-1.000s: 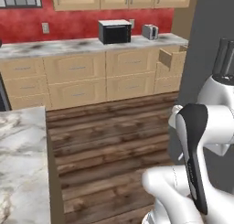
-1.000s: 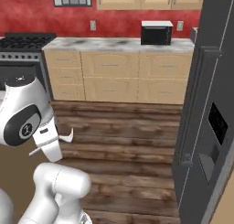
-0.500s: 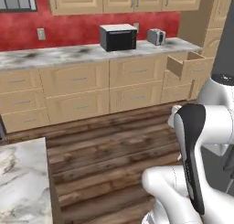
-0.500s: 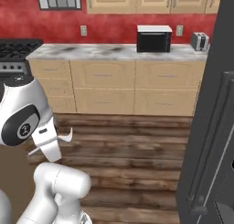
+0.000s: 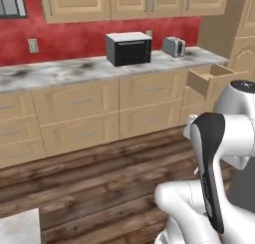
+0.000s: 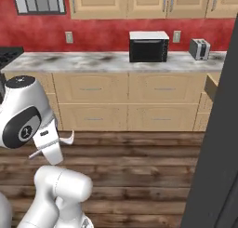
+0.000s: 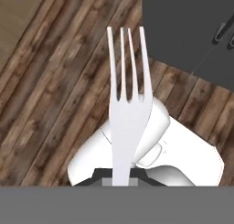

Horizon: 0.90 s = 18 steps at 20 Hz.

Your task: Pick up the metallic utensils from the counter and place them in the open drawer. Make sure not to pick up any wooden utensils.

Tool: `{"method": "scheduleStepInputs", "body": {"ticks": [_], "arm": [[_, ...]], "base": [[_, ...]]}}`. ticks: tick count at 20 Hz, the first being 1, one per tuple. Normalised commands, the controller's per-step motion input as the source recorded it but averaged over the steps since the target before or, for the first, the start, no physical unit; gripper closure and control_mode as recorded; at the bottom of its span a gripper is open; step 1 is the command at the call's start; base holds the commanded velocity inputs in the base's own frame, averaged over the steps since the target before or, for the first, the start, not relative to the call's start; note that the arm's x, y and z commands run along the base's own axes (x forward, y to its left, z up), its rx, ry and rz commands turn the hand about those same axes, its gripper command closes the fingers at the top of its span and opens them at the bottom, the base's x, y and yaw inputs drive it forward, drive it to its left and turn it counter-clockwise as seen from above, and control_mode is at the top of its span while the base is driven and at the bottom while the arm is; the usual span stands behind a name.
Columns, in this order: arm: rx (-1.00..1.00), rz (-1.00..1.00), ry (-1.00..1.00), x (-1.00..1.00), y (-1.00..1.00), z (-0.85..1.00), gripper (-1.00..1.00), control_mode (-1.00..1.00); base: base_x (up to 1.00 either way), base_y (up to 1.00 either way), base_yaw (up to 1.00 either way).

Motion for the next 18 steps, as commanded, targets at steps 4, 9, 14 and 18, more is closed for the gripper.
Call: {"method": "scheduleStepInputs", "body": {"ticks": [4, 9, 14, 18], "arm": [[0.00, 0.00, 0.00, 0.00, 0.00, 0.00, 1.00, 1.00], [0.00, 0.00, 0.00, 0.00, 0.00, 0.00, 1.00, 1.00], [0.00, 0.00, 0.00, 0.00, 0.00, 0.00, 1.00, 1.00], [0.00, 0.00, 0.00, 0.00, 0.00, 0.00, 1.00, 1.00]], "base": [[1.00, -0.16, -0.30], [1.00, 0.00, -0.49], [0.89, 0.06, -0.60], [0.83, 0.30, -0.65]]}}
